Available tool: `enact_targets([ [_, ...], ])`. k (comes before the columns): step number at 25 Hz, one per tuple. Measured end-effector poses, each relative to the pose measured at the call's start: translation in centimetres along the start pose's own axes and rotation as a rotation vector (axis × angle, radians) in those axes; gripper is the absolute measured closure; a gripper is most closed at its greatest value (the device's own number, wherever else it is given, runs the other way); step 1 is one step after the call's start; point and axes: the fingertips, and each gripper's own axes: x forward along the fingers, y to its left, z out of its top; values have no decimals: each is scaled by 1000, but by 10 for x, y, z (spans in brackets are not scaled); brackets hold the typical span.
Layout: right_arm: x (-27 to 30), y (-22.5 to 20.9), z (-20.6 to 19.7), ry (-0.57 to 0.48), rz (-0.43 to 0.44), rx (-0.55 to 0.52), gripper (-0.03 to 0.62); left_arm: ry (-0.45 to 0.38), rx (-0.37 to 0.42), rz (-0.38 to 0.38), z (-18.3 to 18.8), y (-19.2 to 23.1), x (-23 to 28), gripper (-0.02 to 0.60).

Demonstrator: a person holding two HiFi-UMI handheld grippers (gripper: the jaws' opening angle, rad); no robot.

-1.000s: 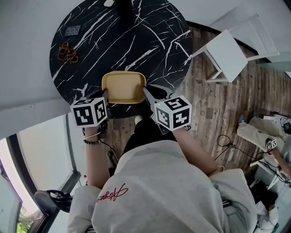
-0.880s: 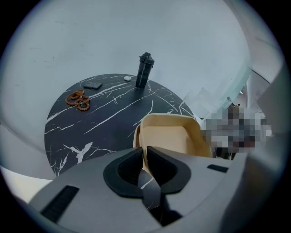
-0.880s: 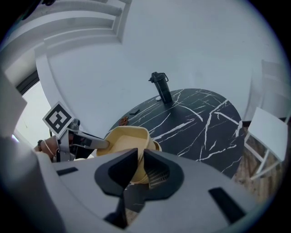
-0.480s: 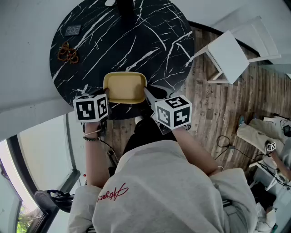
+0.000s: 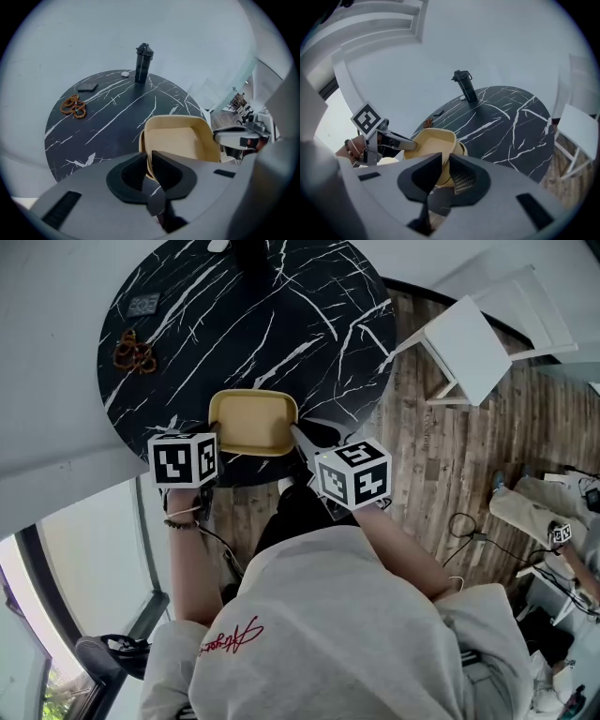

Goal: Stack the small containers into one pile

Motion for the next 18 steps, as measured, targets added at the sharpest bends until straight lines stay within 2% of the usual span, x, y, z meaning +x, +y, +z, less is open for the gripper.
enact_targets([
  [5,3,-4,-8,14,-7,7,543,64,49,29,-7,0,10,538],
  [8,5,-7,-11,23,-25,-28,540,73,86,63,-11,0,17,534],
  [18,12,-13,-22,29,-75,-144,533,-27,102,83,-11,0,17,531],
])
